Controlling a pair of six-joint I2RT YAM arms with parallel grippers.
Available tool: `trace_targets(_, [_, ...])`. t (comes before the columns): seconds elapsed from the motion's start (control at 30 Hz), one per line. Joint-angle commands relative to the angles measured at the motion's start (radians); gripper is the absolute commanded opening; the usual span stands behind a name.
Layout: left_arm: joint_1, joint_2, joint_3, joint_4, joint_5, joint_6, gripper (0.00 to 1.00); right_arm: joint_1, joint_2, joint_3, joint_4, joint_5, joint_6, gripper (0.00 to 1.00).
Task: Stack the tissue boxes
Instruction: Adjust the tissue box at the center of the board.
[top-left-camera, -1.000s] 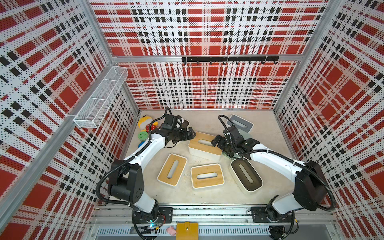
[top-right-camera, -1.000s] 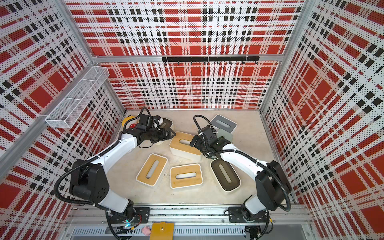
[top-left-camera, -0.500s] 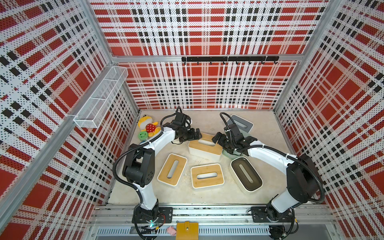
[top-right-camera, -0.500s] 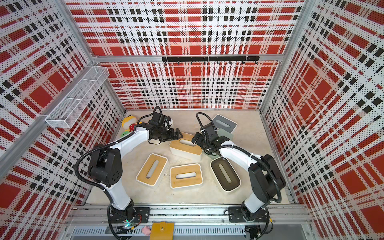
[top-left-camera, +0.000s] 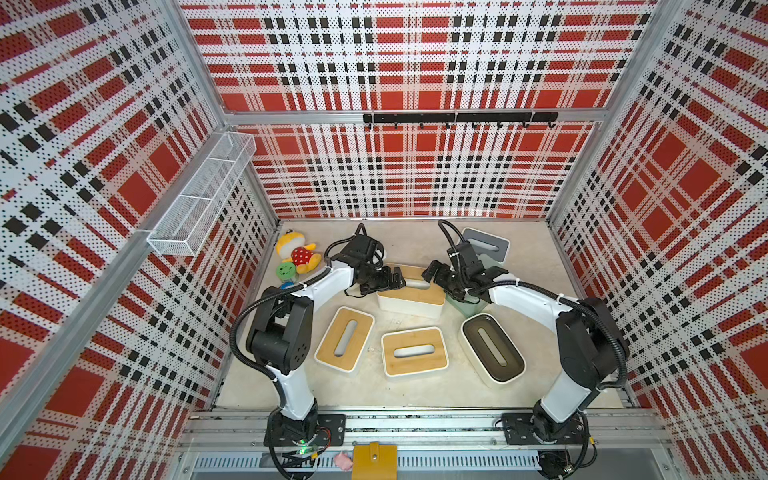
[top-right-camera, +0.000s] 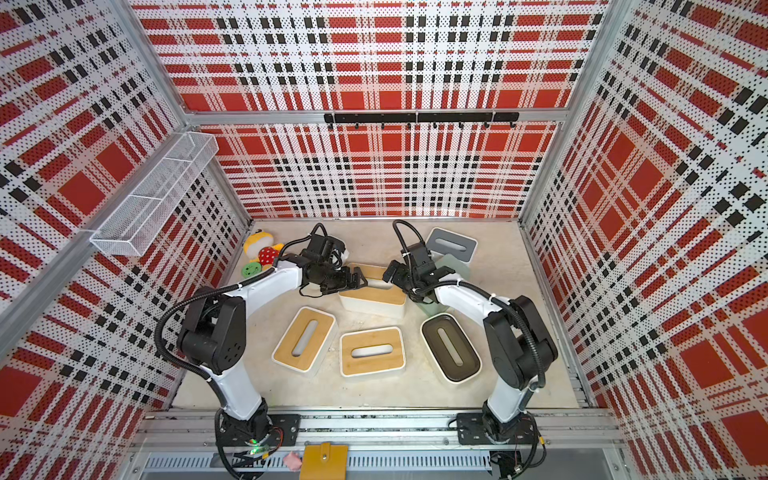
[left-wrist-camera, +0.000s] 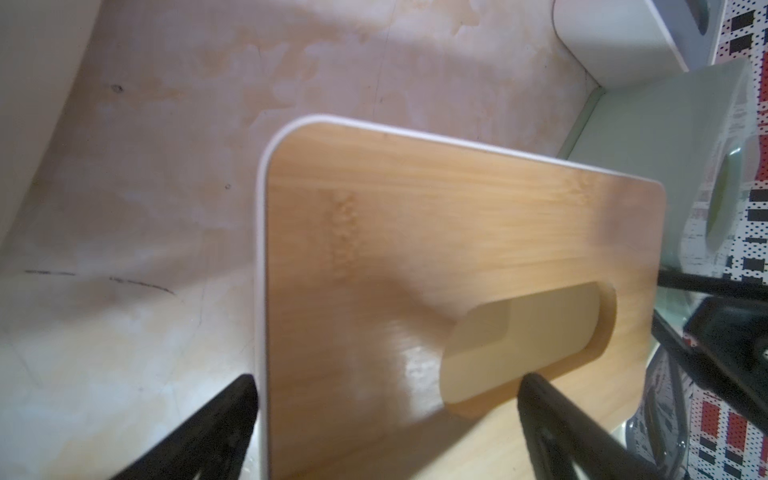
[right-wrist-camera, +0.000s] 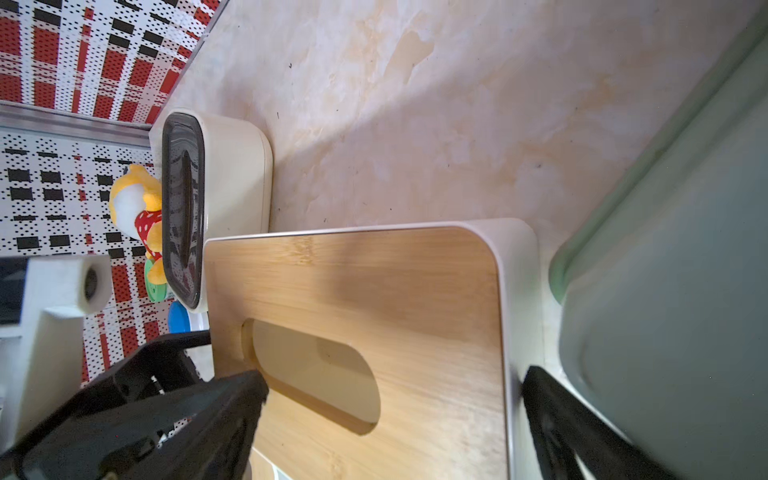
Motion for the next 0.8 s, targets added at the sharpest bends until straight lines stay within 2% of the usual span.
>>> trace_targets(0.0, [-0.025,-0.056,-0.041,0.054,0.024,-0.049,0.99,-0.011,0.016,0.024,0.058,-0.015,-0.017,1.00])
trace_targets(0.2, [-0.044,-0.064,-0.065,0.103,0.027,-0.102,0.99,-0.039,-0.009,-0.001,0.059,0.000,-0.018,1.00])
trace_targets(0.53, [-0.061,-0.026,-0.015,0.120,0.026,-0.133,0.99,-0.051,-0.045,-0.024,0.038,0.035,-0.030,1.00])
trace_targets(0.77, [-0.024,-0.077,-0.059,0.129,-0.002,-0.172,0.99,-0.054,-0.061,0.005,-0.010,0.100,-0.057,1.00])
